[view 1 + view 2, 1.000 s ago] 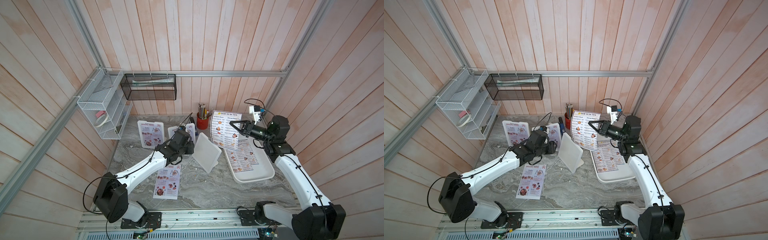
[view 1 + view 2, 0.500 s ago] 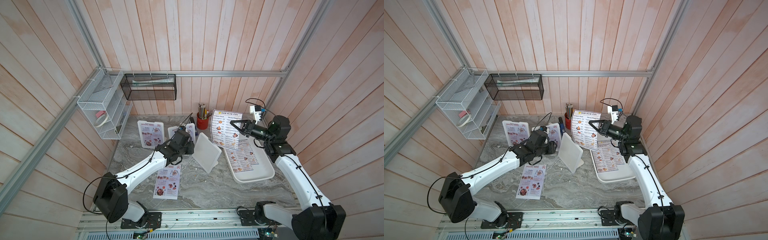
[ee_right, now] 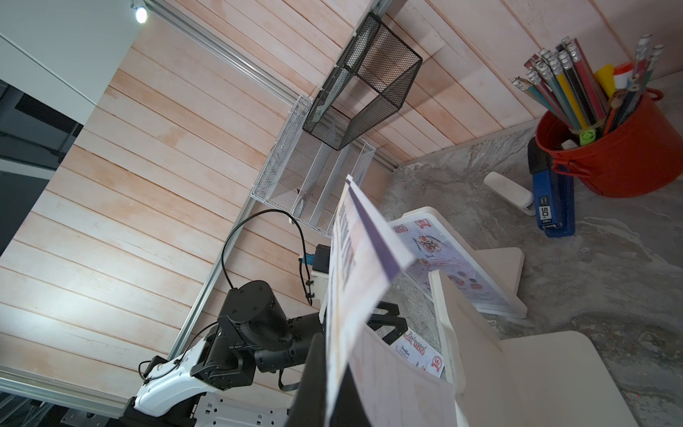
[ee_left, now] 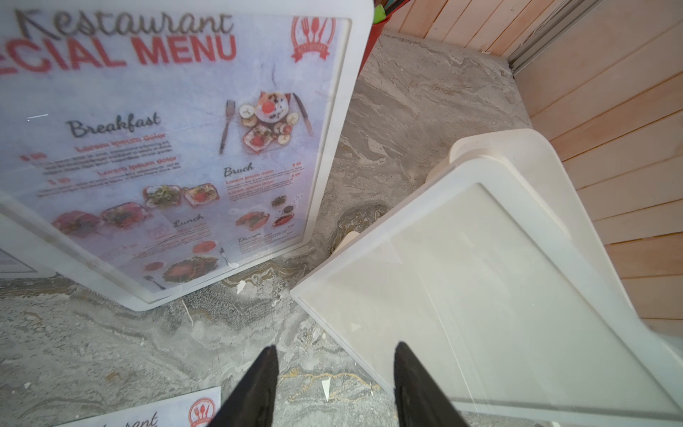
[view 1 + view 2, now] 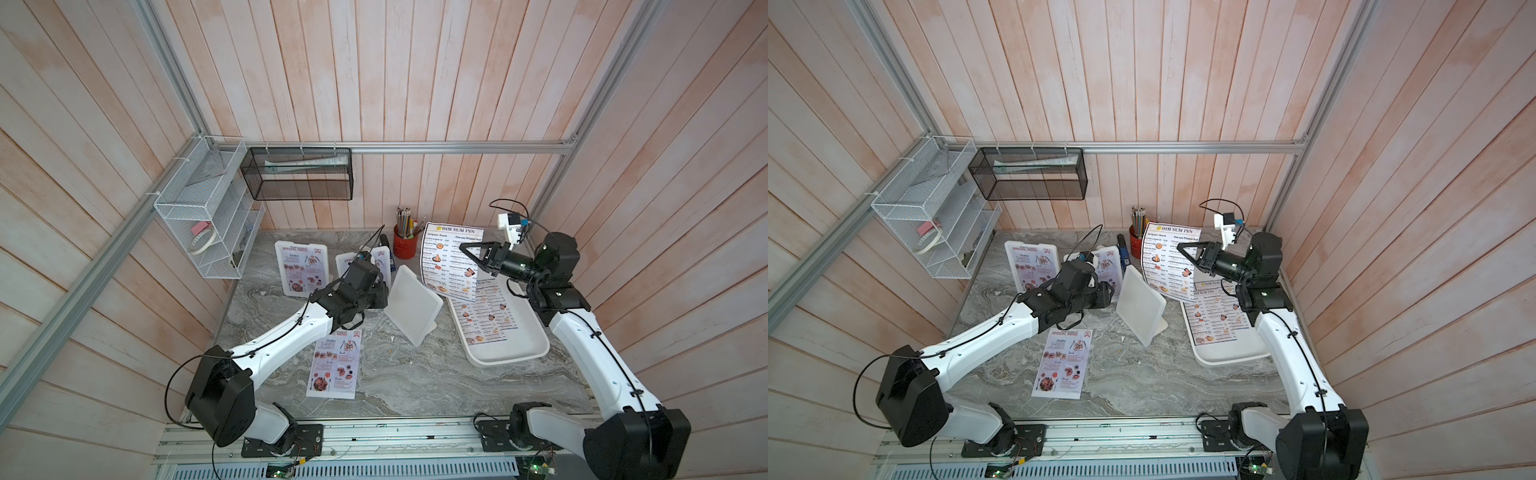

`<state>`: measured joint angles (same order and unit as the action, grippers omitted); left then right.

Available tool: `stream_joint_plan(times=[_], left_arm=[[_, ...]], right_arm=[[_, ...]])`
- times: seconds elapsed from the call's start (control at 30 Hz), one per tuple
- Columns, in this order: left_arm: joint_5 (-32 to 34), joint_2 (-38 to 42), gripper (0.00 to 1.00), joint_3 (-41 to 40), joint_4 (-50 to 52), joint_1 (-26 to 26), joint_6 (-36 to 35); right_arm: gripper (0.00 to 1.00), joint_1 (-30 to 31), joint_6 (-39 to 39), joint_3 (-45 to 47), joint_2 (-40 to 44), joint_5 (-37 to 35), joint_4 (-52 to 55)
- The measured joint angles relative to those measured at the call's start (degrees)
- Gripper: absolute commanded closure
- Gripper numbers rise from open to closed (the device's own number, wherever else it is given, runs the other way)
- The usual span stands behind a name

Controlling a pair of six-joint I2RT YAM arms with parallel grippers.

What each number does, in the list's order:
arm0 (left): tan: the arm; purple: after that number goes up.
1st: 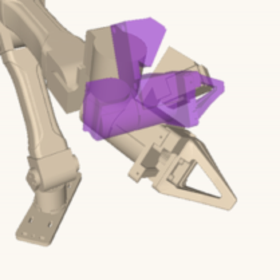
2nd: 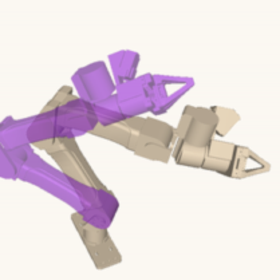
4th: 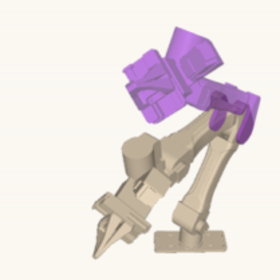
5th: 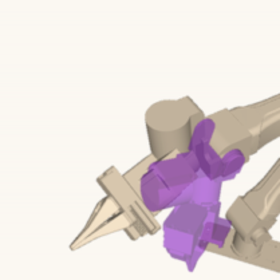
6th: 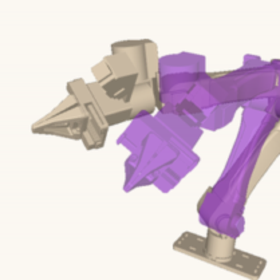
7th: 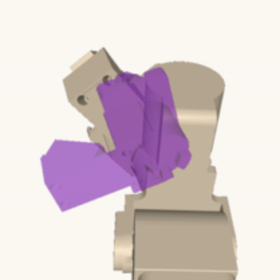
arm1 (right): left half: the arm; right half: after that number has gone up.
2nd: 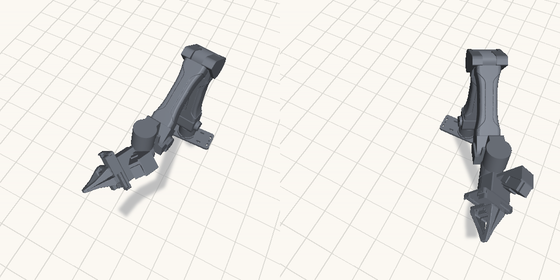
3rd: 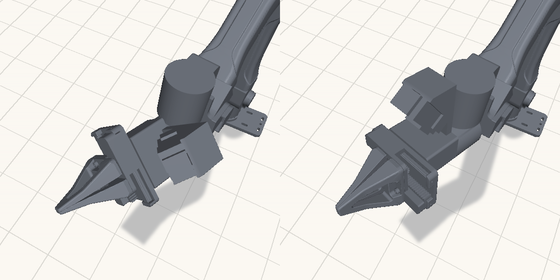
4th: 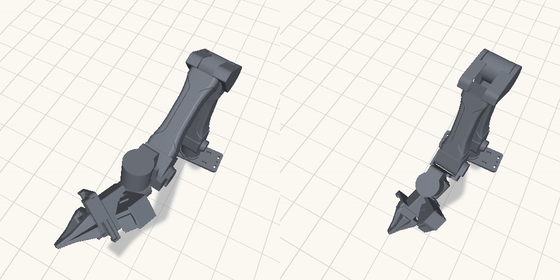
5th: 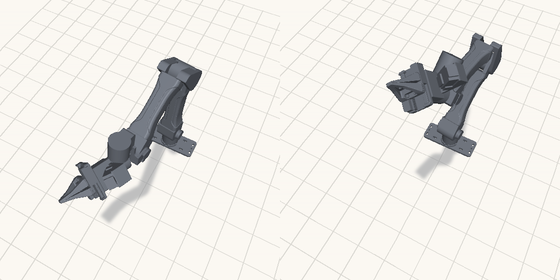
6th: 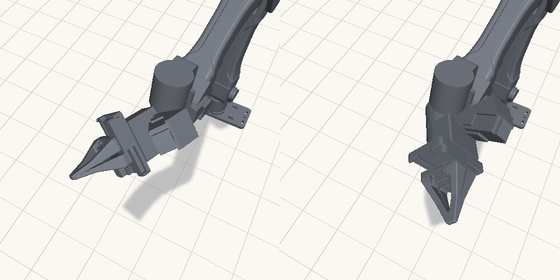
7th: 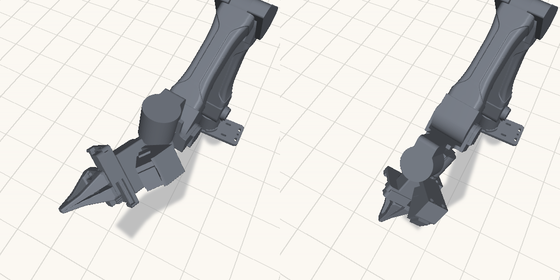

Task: Replace the menus in the menu holders
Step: Insert the menu into the menu holder.

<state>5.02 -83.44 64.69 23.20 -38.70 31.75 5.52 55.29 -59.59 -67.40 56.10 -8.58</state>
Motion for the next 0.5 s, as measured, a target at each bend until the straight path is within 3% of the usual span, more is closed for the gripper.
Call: stream_joint_plan(times=[0.5], left_arm=[[0.0, 0.0, 0.47, 0.0, 0.0, 0.0, 0.0]], right_arm=[[1.0, -2.6, 0.5, 0.7, -0.3, -0.1, -0.7]])
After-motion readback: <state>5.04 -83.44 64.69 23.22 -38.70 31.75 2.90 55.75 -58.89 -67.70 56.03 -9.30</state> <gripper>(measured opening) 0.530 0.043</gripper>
